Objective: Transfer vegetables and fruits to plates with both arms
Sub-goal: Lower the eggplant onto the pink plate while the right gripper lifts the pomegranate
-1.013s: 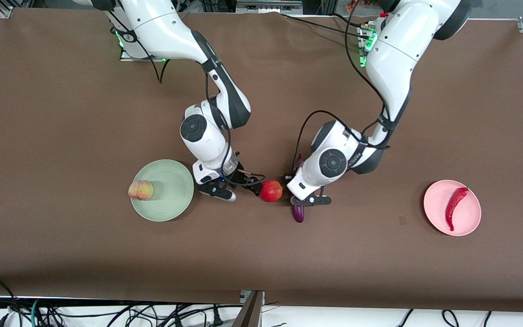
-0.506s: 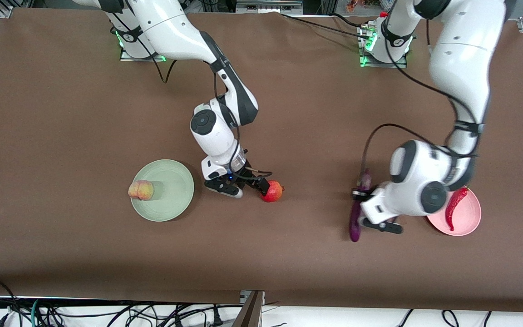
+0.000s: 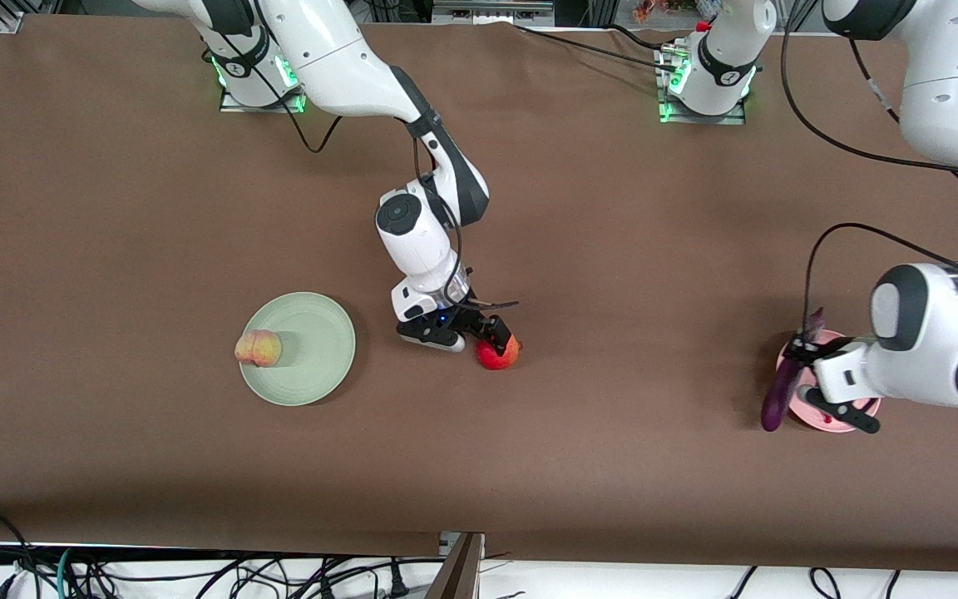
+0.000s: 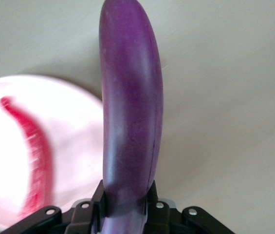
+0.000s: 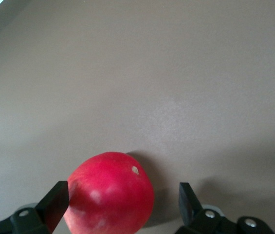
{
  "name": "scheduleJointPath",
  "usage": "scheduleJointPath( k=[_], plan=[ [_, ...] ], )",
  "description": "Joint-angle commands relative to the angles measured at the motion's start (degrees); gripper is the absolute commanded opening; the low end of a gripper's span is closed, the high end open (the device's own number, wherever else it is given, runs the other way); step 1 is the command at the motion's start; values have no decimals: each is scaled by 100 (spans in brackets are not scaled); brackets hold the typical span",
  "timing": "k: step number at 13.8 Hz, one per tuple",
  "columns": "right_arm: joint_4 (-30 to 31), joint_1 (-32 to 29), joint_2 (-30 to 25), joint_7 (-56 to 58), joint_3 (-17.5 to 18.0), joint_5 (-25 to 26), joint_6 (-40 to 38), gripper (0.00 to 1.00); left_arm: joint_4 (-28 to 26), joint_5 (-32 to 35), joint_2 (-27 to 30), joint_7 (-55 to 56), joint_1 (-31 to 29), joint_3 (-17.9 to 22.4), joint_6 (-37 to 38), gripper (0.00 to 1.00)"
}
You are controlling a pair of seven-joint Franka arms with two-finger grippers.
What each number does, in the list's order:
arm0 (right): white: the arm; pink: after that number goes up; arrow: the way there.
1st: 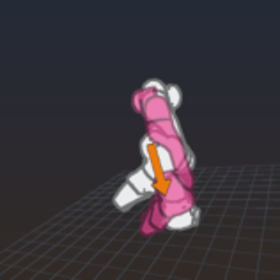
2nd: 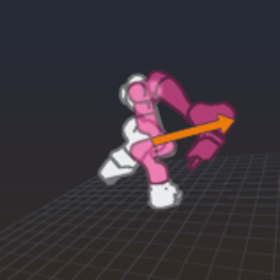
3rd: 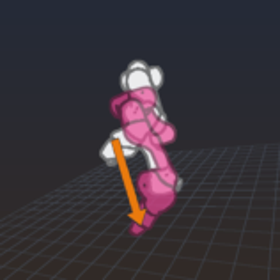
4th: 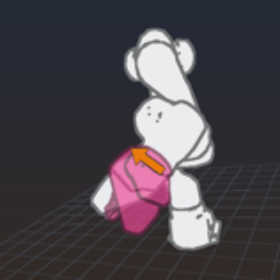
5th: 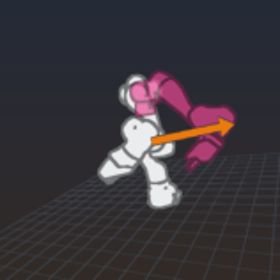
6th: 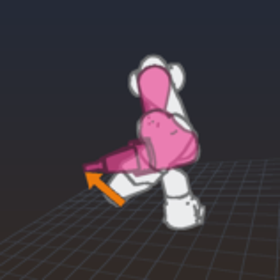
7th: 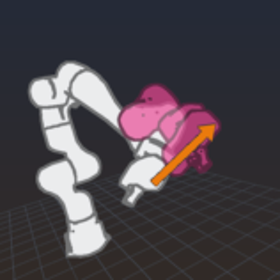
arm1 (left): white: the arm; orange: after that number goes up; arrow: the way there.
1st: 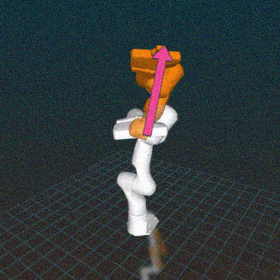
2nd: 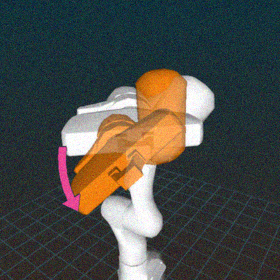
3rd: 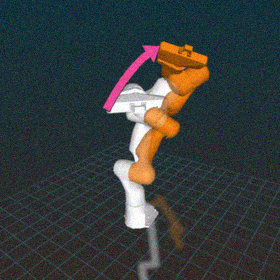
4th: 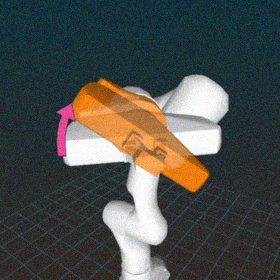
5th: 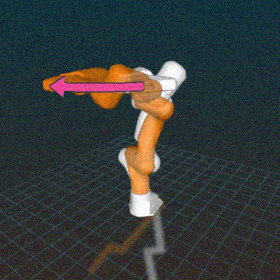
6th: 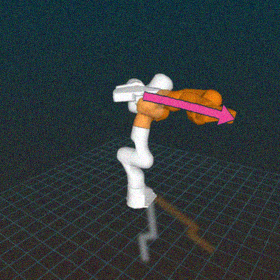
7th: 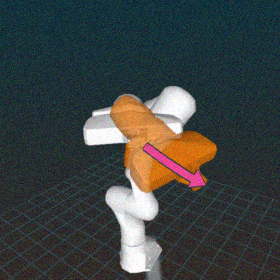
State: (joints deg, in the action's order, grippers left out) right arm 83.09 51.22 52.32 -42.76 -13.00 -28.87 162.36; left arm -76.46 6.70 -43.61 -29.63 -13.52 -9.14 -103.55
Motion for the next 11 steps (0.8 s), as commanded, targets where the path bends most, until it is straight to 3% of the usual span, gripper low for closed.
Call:
scheduleJointPath(
  k=[1, 9, 11],
  plan=[
    [-249, 98, 129, -267, -53, -119, 24, 99, -89, 332, 72, -236, -247, -71, 20, 0],
    [-451, 142, 331, -355, -53, -110, 41, 99, -89, 332, -297, -403, -371, -62, -649, 0],
    [-565, 142, 463, -356, -53, -110, 155, 99, -89, 332, -358, -446, -397, -62, -780, 9]
  ],
)
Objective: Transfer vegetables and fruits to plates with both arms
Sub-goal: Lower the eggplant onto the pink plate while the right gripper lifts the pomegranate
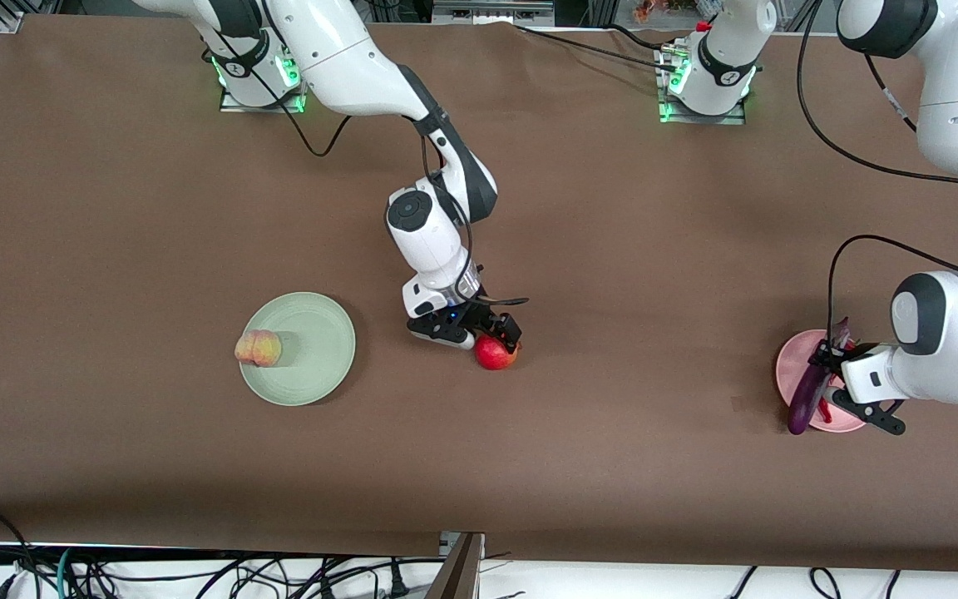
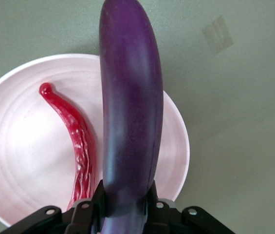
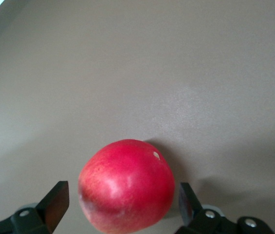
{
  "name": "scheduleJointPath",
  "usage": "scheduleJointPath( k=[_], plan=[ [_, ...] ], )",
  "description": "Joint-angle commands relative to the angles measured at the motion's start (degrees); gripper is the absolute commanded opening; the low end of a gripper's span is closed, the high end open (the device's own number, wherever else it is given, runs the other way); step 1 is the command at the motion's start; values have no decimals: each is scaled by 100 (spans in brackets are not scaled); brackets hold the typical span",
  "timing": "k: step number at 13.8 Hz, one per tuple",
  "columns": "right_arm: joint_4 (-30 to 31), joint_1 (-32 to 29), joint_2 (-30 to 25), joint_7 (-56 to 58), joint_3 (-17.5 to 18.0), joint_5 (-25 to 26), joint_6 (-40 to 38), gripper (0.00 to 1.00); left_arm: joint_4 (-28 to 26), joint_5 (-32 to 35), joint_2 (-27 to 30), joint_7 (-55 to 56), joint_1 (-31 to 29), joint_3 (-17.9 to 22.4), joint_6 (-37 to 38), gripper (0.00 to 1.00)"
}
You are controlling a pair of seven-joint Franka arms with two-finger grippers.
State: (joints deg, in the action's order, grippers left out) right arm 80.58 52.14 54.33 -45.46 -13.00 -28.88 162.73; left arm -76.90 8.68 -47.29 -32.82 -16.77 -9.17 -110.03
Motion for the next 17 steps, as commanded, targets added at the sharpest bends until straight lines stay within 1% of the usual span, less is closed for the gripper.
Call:
scheduleJointPath(
  k=[1, 3, 4, 5, 7, 9, 10, 12, 13, 15, 17],
  plan=[
    [-323, 51, 280, -85, -53, -110, 118, 99, -44, 134, -43, -189, -124, -59, -159, 12],
    [-332, 51, 289, -85, -53, -110, 118, 98, -44, 125, -52, -198, -143, -59, -159, 24],
    [-332, 51, 289, -85, -53, -110, 118, 93, -44, 125, -52, -198, -143, -59, -159, 37],
    [-332, 51, 289, -85, -53, -101, 118, 85, -44, 90, -52, -198, -143, -59, -159, 67],
    [-332, 51, 298, -59, -53, -83, 118, 65, -35, 11, -52, -198, -203, -67, -159, 100],
    [-332, 42, 289, -15, -62, -83, 118, 41, -26, 11, -17, -190, -257, -94, -151, 100],
    [-341, 42, 280, 20, -79, -74, 118, 31, -18, 11, 18, -189, -266, -111, -124, 100],
    [-384, -2, 158, 55, -106, -74, -21, 29, -9, -7, 45, -172, -283, -146, -72, 100],
    [-393, -20, 9, 55, -132, -74, -336, 29, -18, -68, 97, -163, -283, -146, -54, 100],
    [-402, -20, -377, 151, -534, -5, -1423, 30, 0, -121, 202, -111, -266, -155, 165, 100],
    [-394, -133, -659, 816, -755, 22, -2330, 30, -9, -357, 378, 38, -239, -155, 358, 100]
  ],
)
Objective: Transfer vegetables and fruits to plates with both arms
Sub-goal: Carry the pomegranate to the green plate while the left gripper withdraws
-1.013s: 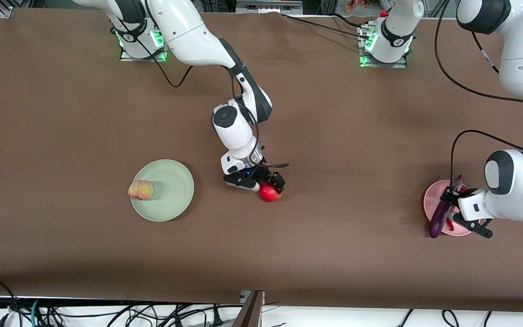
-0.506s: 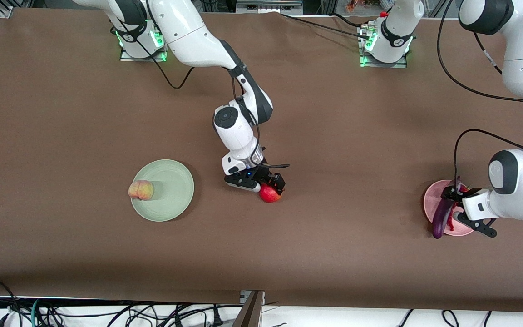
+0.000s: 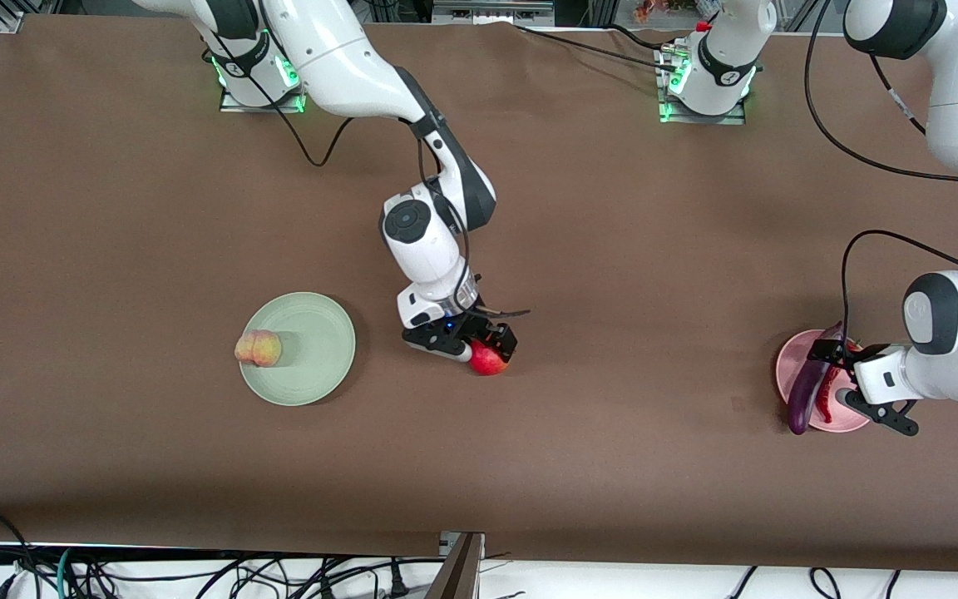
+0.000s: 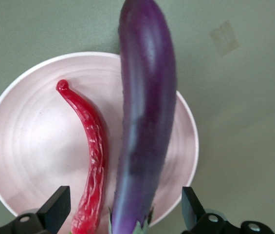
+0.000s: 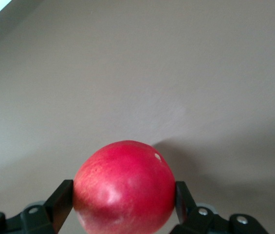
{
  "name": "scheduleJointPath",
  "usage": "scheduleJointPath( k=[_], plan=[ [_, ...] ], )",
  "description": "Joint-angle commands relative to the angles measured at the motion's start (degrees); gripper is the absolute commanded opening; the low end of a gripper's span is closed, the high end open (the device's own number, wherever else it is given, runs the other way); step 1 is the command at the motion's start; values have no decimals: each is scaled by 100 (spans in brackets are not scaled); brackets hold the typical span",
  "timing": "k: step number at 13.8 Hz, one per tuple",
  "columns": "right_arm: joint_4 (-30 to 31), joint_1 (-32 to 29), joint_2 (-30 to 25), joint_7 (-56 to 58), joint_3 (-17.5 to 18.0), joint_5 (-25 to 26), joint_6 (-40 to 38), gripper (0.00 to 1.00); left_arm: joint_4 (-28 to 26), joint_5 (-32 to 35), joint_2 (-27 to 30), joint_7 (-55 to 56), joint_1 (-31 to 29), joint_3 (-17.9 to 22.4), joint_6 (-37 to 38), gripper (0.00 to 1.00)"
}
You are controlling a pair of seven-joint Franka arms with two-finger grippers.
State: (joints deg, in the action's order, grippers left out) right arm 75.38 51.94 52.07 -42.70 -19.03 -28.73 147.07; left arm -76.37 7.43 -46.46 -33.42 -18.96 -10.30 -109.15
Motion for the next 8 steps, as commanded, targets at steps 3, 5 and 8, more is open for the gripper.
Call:
scheduleJointPath(
  k=[3, 5, 8],
  plan=[
    [126, -543, -829, 1718, -302, 17, -2046, 30, -71, -330, 681, 729, 33, -199, 727, 100],
    [135, -650, -917, 2498, -705, 43, -2864, 30, -98, -330, 1067, 1214, 33, -419, 1061, 100],
    [379, -728, -900, 4318, -1382, 26, -3657, 30, -115, -338, 1656, 1715, 33, -551, 1430, 100]
  ],
)
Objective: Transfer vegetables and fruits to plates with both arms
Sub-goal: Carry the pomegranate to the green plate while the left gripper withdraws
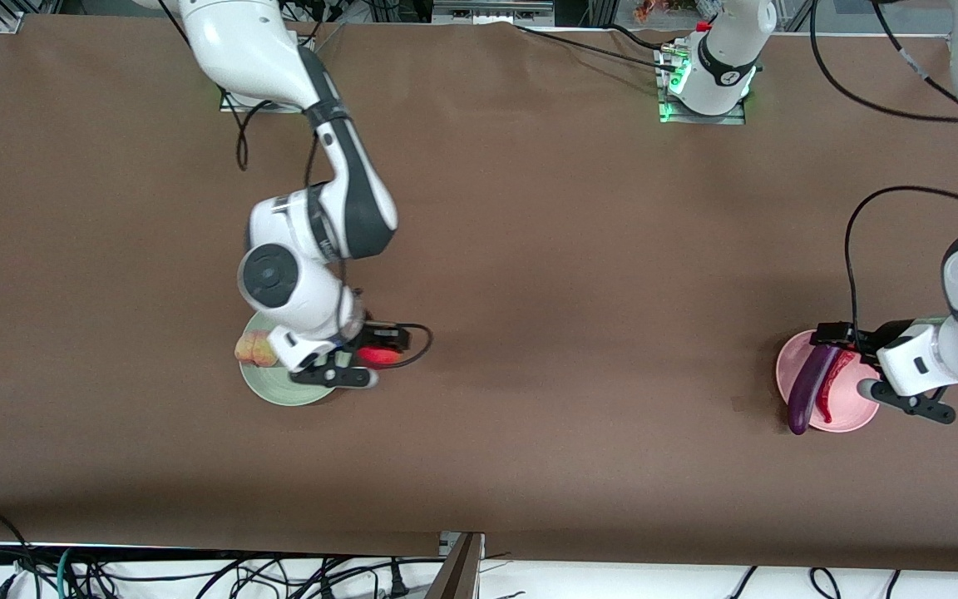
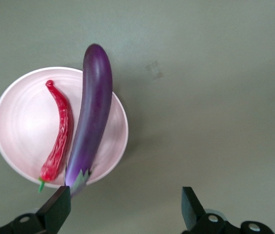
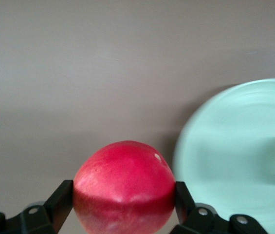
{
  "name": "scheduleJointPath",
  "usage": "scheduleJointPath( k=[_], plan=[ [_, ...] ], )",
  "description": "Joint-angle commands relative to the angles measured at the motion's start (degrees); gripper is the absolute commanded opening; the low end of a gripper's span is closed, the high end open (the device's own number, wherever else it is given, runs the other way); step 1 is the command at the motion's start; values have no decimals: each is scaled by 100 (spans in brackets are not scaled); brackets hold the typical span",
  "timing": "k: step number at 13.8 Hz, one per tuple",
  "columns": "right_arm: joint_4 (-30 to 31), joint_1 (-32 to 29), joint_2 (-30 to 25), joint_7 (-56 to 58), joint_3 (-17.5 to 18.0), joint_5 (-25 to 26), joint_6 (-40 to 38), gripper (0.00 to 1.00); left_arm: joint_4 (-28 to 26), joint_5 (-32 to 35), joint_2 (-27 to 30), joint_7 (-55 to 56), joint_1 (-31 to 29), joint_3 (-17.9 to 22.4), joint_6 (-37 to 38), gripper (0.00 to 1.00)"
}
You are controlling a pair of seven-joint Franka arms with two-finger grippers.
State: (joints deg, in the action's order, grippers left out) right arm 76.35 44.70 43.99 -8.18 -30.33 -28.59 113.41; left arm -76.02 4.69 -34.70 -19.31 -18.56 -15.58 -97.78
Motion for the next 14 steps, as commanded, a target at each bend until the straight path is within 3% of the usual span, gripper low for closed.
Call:
scheduleJointPath(
  k=[1, 4, 8, 11, 12, 13, 14],
  plan=[
    [415, -101, -84, 1045, -289, 11, -319, 30, -150, -65, 734, 505, -8, -76, 564, 100],
    [714, -242, 47, 1345, -289, 38, -276, 30, -342, -47, 1542, 1032, -8, -252, 1154, 100],
    [820, -286, 320, 1346, -289, 29, -83, 30, -1492, -73, 2773, 1333, -60, -331, 1104, 100],
    [820, -295, 531, 1354, -280, 29, 119, 34, -1627, -424, 2872, 1342, -218, -322, 770, 100],
    [803, -304, 531, 1354, -289, 20, 120, 70, -1609, -590, 2855, 1342, -218, -322, 612, 100],
    [751, -295, 470, 1372, -307, 20, 102, 100, -1583, -662, 2802, 1342, -218, -322, 576, 100],
    [680, -286, 357, 1442, -420, 12, 102, 100, -1548, -697, 2785, 1342, -218, -322, 567, 100]
  ],
)
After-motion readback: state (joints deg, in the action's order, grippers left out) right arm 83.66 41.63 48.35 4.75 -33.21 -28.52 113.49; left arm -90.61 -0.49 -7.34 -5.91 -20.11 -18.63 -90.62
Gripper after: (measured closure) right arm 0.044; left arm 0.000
